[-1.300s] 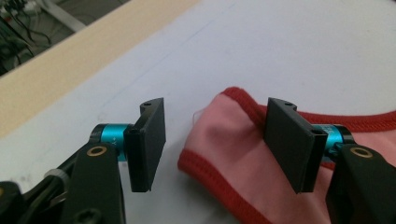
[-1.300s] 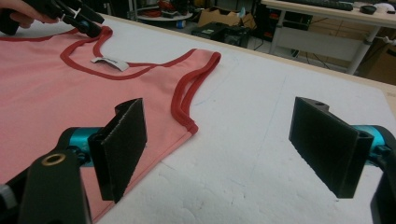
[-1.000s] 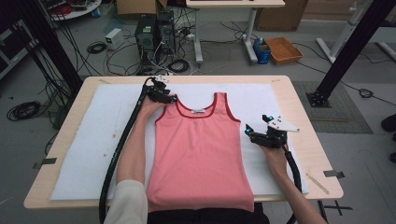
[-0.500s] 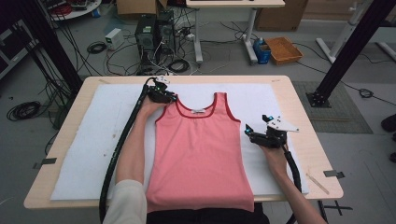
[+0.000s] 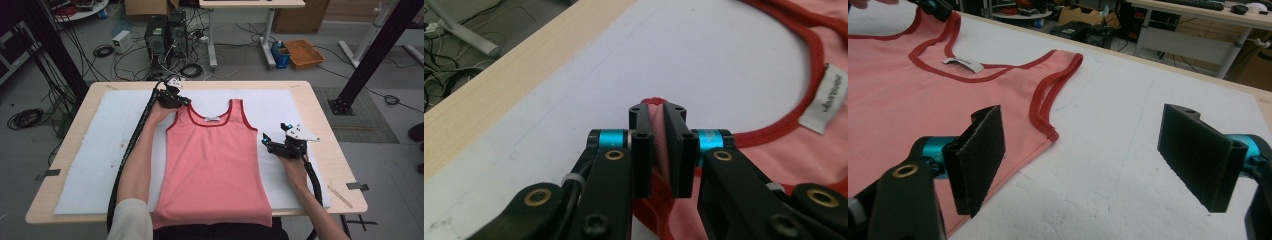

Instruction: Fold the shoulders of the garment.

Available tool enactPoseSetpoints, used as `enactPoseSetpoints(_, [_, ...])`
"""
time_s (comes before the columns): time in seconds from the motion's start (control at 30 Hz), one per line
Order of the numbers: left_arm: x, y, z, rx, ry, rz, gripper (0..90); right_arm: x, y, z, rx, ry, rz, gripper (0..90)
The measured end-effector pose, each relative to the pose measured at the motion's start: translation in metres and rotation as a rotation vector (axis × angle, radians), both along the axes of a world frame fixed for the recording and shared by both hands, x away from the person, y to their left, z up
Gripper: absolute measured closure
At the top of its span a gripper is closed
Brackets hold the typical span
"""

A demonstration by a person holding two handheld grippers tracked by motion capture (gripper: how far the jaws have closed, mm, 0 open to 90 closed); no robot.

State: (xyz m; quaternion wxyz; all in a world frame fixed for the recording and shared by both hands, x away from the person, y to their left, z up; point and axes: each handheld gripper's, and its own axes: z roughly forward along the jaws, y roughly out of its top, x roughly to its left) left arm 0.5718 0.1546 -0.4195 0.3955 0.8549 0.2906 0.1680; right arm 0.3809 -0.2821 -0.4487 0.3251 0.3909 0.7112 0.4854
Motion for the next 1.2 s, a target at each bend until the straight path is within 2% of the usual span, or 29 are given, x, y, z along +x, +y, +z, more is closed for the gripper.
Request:
enactPoseSetpoints(0.03, [-0.002, 0.0, 0.003, 0.0, 0.014, -0.002, 82.5, 0.0, 0.0, 0.0, -0.001, 0.0, 0.001, 18.8])
enactPoseSetpoints(0.1, [-0.008, -0.001, 0.01, 0.004, 0.018, -0.009, 82.5, 0.0, 0.0, 0.0, 0.001, 0.004, 0.0, 18.8])
enactPoseSetpoints(0.13, [-0.013, -0.002, 0.013, 0.004, -0.002, -0.017, 82.5, 0.0, 0.0, 0.0, -0.001, 0.005, 0.0, 18.8])
enactPoseSetpoints(0.17, [-0.017, -0.002, 0.015, -0.014, -0.016, -0.018, 82.5, 0.0, 0.001, 0.0, 0.0, 0.007, -0.002, 18.8])
enactPoseSetpoints(0.23, [-0.027, -0.002, 0.018, -0.041, -0.02, -0.019, 82.5, 0.0, 0.001, 0.0, -0.001, 0.006, -0.003, 18.8])
enactPoseSetpoints(0.33, [-0.041, -0.002, 0.018, -0.029, -0.012, -0.028, 82.5, 0.0, 0.001, 0.0, -0.008, 0.002, -0.001, 18.8])
enactPoseSetpoints(0.4, [-0.053, -0.002, 0.016, -0.043, -0.006, -0.036, 82.4, 0.0, 0.001, 0.0, -0.009, -0.001, -0.003, 18.8])
enactPoseSetpoints(0.53, [-0.074, -0.005, 0.014, -0.042, 0.009, -0.065, 82.4, 0.0, 0.001, 0.0, -0.003, 0.01, -0.009, 18.8])
enactPoseSetpoints(0.63, [-0.09, -0.007, 0.012, -0.039, -0.005, -0.08, 82.4, 0.0, 0.001, 0.0, -0.005, 0.006, -0.008, 18.8])
enactPoseSetpoints(0.73, [-0.104, -0.009, 0.007, -0.064, 0.0, -0.089, 82.4, 0.0, 0.001, 0.0, -0.01, 0.001, -0.006, 18.8])
enactPoseSetpoints(0.8, [-0.11, -0.01, 0.004, -0.051, 0.012, -0.096, 82.4, 0.0, 0.002, 0.0, -0.012, 0.002, -0.007, 18.8])
enactPoseSetpoints(0.83, [-0.114, -0.01, 0.002, -0.044, 0.006, -0.095, 82.4, 0.0, 0.002, 0.0, -0.011, 0.005, -0.007, 18.8])
enactPoseSetpoints(0.9, [-0.121, -0.009, -0.001, -0.074, 0.008, -0.095, 82.4, -0.001, 0.002, 0.0, -0.009, 0.008, -0.007, 18.8])
enactPoseSetpoints(1.07, [-0.136, -0.005, -0.009, -0.077, 0.016, -0.107, 82.3, -0.001, 0.002, 0.0, -0.012, 0.008, -0.005, 18.8])
enactPoseSetpoints(1.13, [-0.141, -0.002, -0.012, -0.105, 0.019, -0.106, 82.3, 0.0, 0.002, 0.0, -0.019, 0.003, -0.002, 18.8])
enactPoseSetpoints(1.2, [-0.143, 0.0, -0.013, -0.093, 0.04, -0.123, 82.4, 0.0, 0.002, 0.0, -0.017, 0.004, -0.003, 18.8])
